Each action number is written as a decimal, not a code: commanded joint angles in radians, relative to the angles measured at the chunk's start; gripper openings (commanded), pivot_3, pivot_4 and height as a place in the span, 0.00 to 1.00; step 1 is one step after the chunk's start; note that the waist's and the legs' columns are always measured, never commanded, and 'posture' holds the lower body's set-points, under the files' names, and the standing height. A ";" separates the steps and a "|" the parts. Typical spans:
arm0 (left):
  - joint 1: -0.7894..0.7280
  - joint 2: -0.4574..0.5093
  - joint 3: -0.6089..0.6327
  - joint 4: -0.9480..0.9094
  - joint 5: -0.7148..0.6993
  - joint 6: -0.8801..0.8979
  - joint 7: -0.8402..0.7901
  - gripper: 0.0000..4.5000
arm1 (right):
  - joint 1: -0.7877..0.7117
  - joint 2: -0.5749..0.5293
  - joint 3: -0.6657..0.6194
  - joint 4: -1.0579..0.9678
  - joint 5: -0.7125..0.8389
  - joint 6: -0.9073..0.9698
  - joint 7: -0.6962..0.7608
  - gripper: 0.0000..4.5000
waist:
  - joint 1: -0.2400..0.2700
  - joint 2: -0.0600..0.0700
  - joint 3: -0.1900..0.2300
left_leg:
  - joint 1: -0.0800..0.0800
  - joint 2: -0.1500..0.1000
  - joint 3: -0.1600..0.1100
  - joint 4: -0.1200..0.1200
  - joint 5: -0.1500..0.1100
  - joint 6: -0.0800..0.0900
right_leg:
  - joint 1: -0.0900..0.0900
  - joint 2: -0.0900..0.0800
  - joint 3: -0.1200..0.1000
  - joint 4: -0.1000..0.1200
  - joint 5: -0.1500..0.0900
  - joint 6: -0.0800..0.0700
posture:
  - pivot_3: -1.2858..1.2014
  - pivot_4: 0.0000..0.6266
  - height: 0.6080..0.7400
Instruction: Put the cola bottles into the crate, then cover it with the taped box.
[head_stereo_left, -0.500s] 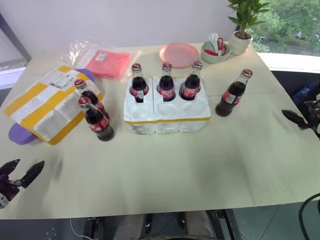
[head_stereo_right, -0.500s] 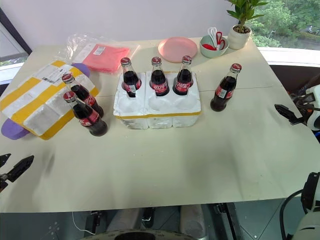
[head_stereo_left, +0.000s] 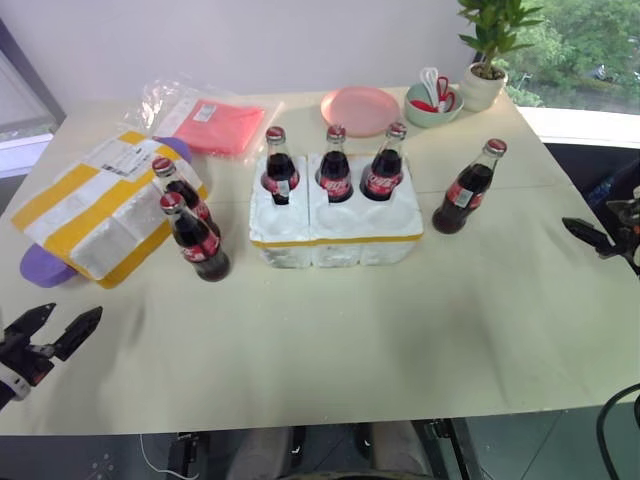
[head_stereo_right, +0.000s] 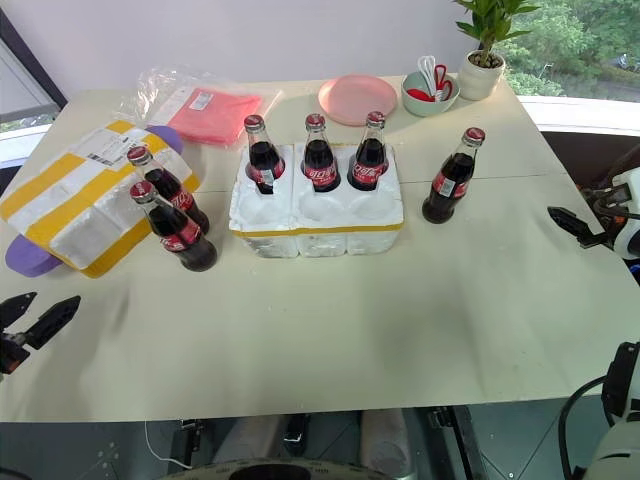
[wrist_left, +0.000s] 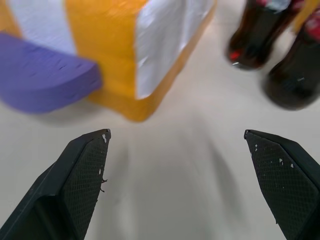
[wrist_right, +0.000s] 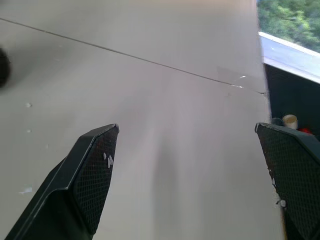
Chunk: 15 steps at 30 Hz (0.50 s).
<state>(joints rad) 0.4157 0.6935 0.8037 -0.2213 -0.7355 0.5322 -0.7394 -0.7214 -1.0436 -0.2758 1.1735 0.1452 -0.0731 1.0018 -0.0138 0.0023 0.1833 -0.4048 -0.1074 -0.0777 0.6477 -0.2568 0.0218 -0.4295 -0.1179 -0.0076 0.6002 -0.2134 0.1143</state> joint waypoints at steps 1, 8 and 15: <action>-0.017 0.065 0.036 -0.050 -0.050 0.041 -0.043 1.00 | -0.046 -0.081 -0.030 -0.052 0.041 0.048 0.092 1.00 | 0.000 0.001 0.000 | 0.000 0.000 0.000 0.000 0.000 0.000 | 0.000 0.000 0.000 0.000 0.000 0.000 | 0.52 0.24 1.00; -0.073 0.217 -0.001 -0.103 -0.119 0.134 -0.177 1.00 | 0.042 -0.175 -0.056 -0.435 0.229 0.381 0.466 1.00 | -0.002 0.005 0.001 | 0.000 0.001 0.000 0.000 0.000 0.000 | -0.001 0.001 0.000 0.002 0.000 0.000 | 0.52 0.24 1.00; -0.200 0.233 -0.168 -0.115 -0.052 0.104 -0.186 1.00 | 0.243 -0.155 -0.174 -0.962 0.455 0.701 0.440 1.00 | 0.003 0.006 0.001 | 0.000 0.000 0.002 0.001 0.000 0.000 | -0.004 0.000 0.002 0.007 0.000 0.000 | 0.52 0.24 1.00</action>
<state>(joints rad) 0.2306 0.9237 0.6517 -0.3261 -0.8090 0.6613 -0.9301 -0.4713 -1.1899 -0.3877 0.2948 0.5411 0.5818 1.4608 -0.0104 0.0082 0.1847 -0.4050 -0.1072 -0.0760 0.6495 -0.2565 0.0211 -0.4339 -0.1188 -0.0056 0.6089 -0.2136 0.1144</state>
